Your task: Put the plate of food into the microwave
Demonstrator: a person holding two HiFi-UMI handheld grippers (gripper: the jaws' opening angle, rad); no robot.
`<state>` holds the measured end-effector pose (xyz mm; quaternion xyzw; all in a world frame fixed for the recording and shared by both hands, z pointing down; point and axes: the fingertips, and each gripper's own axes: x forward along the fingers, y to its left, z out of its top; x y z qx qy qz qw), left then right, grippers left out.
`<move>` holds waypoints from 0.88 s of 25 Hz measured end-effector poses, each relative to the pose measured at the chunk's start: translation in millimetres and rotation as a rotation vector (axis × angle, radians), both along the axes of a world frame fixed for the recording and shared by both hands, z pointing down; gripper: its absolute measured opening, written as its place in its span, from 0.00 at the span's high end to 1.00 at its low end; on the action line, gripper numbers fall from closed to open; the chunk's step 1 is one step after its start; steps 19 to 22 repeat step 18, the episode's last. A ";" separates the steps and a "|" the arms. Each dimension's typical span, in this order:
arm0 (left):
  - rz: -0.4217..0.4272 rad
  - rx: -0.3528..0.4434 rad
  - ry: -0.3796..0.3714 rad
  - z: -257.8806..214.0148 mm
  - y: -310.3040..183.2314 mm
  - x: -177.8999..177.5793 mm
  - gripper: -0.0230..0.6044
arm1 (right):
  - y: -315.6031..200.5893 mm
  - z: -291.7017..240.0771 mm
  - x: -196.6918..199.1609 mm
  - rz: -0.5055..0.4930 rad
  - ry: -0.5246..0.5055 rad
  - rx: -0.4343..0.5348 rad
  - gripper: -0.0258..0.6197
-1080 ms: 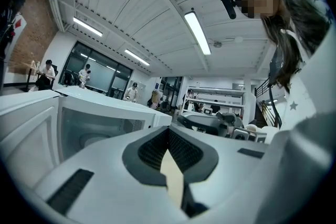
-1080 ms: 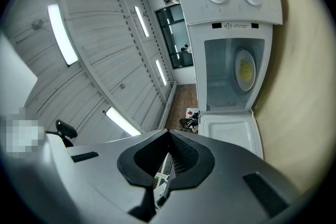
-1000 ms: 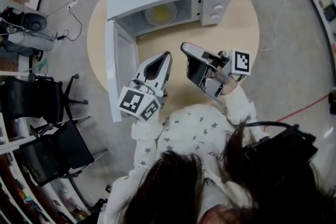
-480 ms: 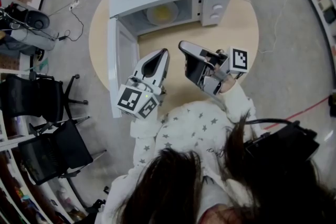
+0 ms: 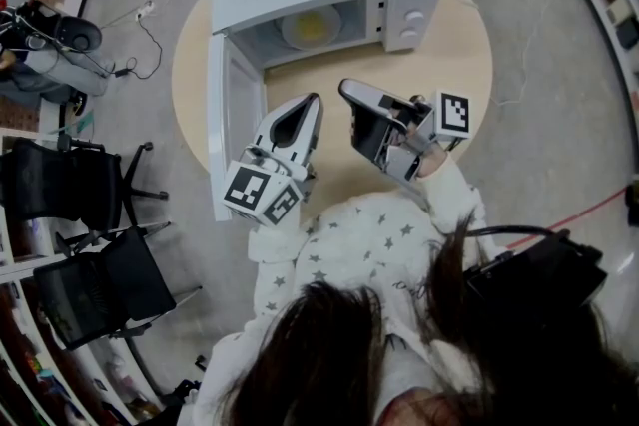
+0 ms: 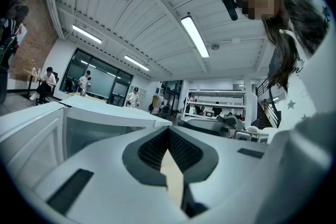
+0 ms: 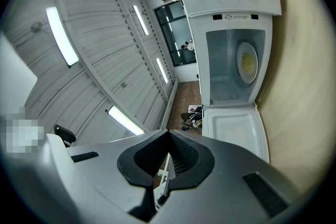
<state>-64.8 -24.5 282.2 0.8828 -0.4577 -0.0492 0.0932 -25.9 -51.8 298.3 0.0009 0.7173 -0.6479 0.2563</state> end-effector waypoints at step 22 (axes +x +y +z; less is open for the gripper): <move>0.002 -0.006 -0.006 5.0 -0.3 4.1 0.97 | -2.1 -1.0 3.6 0.009 -0.011 0.007 0.95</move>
